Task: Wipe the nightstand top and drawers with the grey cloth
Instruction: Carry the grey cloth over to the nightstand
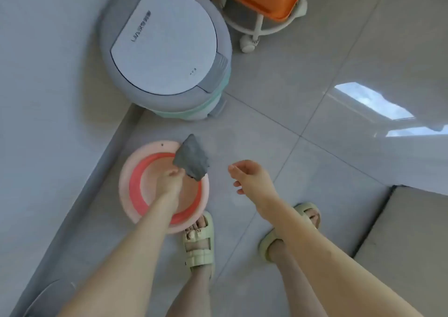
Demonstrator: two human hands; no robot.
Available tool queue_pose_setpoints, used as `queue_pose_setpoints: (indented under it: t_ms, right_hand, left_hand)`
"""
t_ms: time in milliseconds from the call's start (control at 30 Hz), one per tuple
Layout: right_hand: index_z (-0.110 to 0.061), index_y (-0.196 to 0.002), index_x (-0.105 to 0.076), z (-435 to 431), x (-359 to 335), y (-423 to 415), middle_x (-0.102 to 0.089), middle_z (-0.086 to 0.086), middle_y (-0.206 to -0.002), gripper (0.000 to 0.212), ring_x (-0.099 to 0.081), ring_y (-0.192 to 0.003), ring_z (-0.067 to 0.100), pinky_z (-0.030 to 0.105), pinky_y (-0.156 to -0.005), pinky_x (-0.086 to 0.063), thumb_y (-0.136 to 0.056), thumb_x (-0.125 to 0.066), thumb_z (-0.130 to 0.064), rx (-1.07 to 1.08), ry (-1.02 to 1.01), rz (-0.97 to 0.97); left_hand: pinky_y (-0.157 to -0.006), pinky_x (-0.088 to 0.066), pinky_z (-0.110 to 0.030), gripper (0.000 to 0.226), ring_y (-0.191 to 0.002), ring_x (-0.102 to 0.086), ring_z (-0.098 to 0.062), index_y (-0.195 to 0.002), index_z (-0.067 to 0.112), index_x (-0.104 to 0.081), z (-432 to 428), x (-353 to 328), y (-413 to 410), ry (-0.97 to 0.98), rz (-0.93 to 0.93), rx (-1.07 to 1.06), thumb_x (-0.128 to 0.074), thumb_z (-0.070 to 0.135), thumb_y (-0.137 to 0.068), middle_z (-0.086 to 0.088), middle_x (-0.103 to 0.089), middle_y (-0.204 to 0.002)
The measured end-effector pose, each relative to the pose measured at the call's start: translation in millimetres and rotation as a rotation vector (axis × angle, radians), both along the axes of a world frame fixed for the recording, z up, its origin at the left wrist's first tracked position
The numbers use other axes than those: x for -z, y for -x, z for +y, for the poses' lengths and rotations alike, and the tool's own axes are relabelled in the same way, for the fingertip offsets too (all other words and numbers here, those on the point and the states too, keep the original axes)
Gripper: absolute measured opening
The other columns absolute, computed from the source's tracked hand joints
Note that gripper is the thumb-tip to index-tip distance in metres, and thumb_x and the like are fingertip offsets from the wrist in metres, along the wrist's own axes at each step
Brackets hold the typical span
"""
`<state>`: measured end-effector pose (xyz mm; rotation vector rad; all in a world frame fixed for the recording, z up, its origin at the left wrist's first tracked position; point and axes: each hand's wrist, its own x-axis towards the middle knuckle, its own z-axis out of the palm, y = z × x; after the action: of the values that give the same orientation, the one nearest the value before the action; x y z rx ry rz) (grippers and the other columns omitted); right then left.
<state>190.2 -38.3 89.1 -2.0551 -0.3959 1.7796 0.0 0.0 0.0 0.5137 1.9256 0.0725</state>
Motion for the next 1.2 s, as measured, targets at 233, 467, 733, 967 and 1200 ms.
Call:
queue_pose_setpoints:
  t_ms: [233, 467, 733, 967, 1200]
  right_hand:
    - [-0.01, -0.094, -0.06, 8, 109, -18, -0.056, -0.001, -0.08, 0.017, -0.053, -0.07, 0.013, 0.024, -0.061, -0.046, -0.091, -0.058, -0.027, -0.043, 0.008, 0.022]
    - [-0.01, -0.096, -0.061, -2, 91, -35, -0.058, 0.0, -0.084, 0.019, -0.054, -0.074, 0.015, 0.029, -0.067, -0.048, -0.091, -0.058, -0.028, 0.002, 0.026, 0.038]
    - [-0.019, -0.1, -0.06, -7, -77, -118, -0.059, 0.004, -0.1, 0.012, -0.058, -0.086, 0.014, 0.026, -0.072, -0.049, -0.092, -0.057, -0.026, 0.232, -0.039, 0.046]
    - [-0.032, -0.139, -0.041, -2, -282, -264, -0.044, -0.003, -0.133, 0.055, -0.046, -0.123, 0.017, 0.036, -0.103, -0.041, -0.088, -0.06, -0.039, 0.435, -0.211, 0.028]
    - [-0.022, -0.131, -0.05, -19, -430, -412, -0.066, 0.005, -0.12, 0.04, -0.064, -0.108, 0.02, 0.039, -0.088, -0.051, -0.092, -0.058, -0.022, 0.79, -0.539, 0.029]
  left_hand:
    - [-0.101, -0.041, -0.043, 0.059, -0.121, -0.05, -0.027, -0.139, 0.017, -0.029, 12, 105, -18, -0.054, -0.085, -0.284, -0.058, 0.022, -0.088, -0.004, -0.045, -0.139]
    - [-0.082, -0.045, -0.046, 0.025, -0.084, -0.061, -0.028, -0.099, 0.015, -0.054, 8, 69, -29, -0.138, 0.138, -0.247, -0.068, 0.021, -0.08, -0.01, -0.063, -0.099]
    - [-0.065, -0.047, -0.037, 0.013, -0.073, -0.059, -0.028, -0.079, 0.012, -0.056, 19, -137, -153, -0.278, -0.043, 0.181, -0.064, 0.004, -0.073, -0.014, -0.064, -0.08]
    - [-0.086, -0.052, -0.043, 0.037, -0.099, -0.059, -0.026, -0.1, 0.021, -0.052, 41, -371, -350, -0.175, -0.419, 0.534, -0.065, -0.004, -0.076, -0.007, -0.062, -0.102]
    - [-0.085, -0.049, -0.03, 0.044, -0.094, -0.062, -0.018, -0.107, 0.016, -0.061, 49, -550, -532, -0.048, -0.875, 0.886, -0.058, -0.008, -0.07, -0.005, -0.066, -0.098]
